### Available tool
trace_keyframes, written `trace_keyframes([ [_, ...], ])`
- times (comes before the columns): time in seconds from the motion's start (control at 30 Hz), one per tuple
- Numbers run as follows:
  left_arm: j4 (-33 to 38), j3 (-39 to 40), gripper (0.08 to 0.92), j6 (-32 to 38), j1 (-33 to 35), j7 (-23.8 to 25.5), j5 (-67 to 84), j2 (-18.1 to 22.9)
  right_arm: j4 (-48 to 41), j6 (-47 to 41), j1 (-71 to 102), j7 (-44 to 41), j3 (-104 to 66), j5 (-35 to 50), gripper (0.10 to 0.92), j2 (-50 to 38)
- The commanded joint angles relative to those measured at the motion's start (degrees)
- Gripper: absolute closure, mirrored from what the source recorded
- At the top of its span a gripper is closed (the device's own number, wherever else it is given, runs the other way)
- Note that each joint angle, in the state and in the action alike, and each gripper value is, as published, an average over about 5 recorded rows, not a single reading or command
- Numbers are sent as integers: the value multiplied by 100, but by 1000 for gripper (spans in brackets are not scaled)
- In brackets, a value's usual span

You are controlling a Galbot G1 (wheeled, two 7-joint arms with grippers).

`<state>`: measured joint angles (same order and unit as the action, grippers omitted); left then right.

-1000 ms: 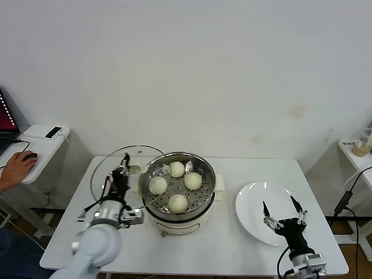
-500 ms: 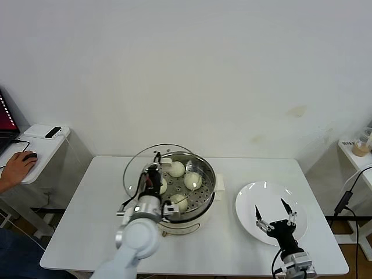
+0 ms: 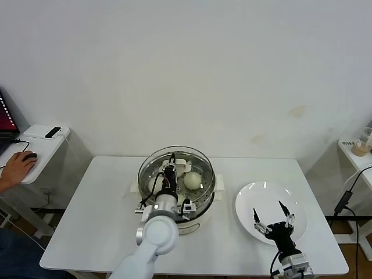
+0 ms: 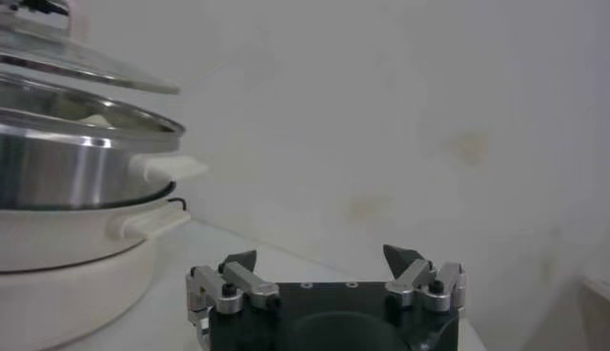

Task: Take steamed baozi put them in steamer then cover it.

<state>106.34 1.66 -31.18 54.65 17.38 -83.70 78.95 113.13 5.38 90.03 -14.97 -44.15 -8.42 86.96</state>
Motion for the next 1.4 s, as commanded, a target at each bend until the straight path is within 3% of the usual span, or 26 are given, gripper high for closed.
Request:
trace_keyframes([
  [0.03, -248, 59, 865, 17, -29, 7, -234, 192, -26, 12, -8, 8, 18, -47, 203, -4],
  [0.93, -120, -41, 859, 112, 224, -19, -281, 181, -19, 37, 23, -21, 119, -126, 203, 13],
  [1.03, -28, -49, 806, 115, 231, -14, -277, 181, -17, 39, 27, -22, 123, -137, 203, 19],
  [1.4, 738, 44, 488, 211, 704, -34, -231, -55, -2, 38, 64, -20, 135, -201, 203, 52],
])
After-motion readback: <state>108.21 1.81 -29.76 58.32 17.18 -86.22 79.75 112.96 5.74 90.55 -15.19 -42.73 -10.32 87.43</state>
